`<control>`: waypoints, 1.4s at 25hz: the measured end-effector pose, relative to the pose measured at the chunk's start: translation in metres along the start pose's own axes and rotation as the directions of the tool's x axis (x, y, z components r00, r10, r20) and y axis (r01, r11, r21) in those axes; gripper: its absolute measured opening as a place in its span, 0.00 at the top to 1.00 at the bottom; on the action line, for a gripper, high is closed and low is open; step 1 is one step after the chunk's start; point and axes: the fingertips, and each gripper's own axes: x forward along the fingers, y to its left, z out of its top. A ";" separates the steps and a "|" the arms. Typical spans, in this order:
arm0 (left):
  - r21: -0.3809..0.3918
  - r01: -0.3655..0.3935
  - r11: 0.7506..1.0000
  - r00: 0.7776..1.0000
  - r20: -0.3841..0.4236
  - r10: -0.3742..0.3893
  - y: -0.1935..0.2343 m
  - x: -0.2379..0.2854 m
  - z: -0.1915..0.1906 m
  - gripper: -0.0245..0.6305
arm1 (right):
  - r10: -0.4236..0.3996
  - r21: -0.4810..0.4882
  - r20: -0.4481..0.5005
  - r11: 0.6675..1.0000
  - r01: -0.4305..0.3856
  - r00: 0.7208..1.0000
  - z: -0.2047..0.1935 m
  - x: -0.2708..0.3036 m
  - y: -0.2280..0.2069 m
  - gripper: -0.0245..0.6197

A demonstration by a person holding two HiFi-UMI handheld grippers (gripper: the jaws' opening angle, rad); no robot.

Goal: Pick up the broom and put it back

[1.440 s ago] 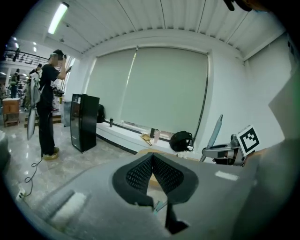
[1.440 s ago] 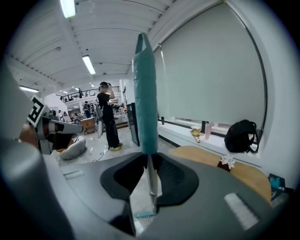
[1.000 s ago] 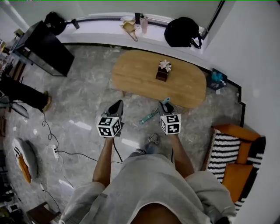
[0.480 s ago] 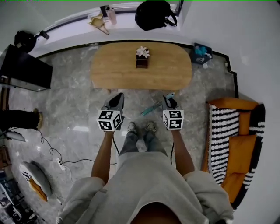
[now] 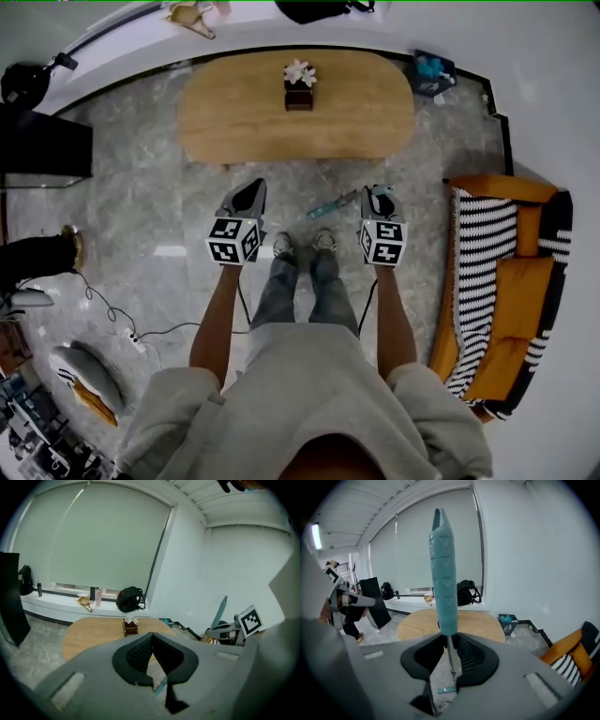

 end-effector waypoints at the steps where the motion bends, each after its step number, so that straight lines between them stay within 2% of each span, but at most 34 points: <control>1: -0.003 0.001 1.000 1.000 -0.007 -0.001 0.002 0.002 -0.003 0.96 | -0.005 0.005 -0.006 1.000 0.005 1.000 -0.004 0.002 -0.001 0.83; 19: -0.050 -0.008 0.999 0.995 -0.095 0.003 0.039 0.048 -0.054 0.96 | -0.009 0.060 -0.134 0.998 0.018 0.991 -0.063 0.088 -0.005 0.83; 26: -0.069 -0.013 0.998 0.994 -0.107 0.006 0.052 0.062 -0.062 0.96 | -0.020 0.054 -0.177 0.998 0.030 0.984 -0.070 0.124 -0.001 0.83; 35: -0.081 -0.030 0.996 0.993 -0.117 0.020 0.064 0.068 -0.065 0.96 | 0.005 0.042 -0.210 0.999 0.004 0.978 -0.068 0.167 -0.002 0.83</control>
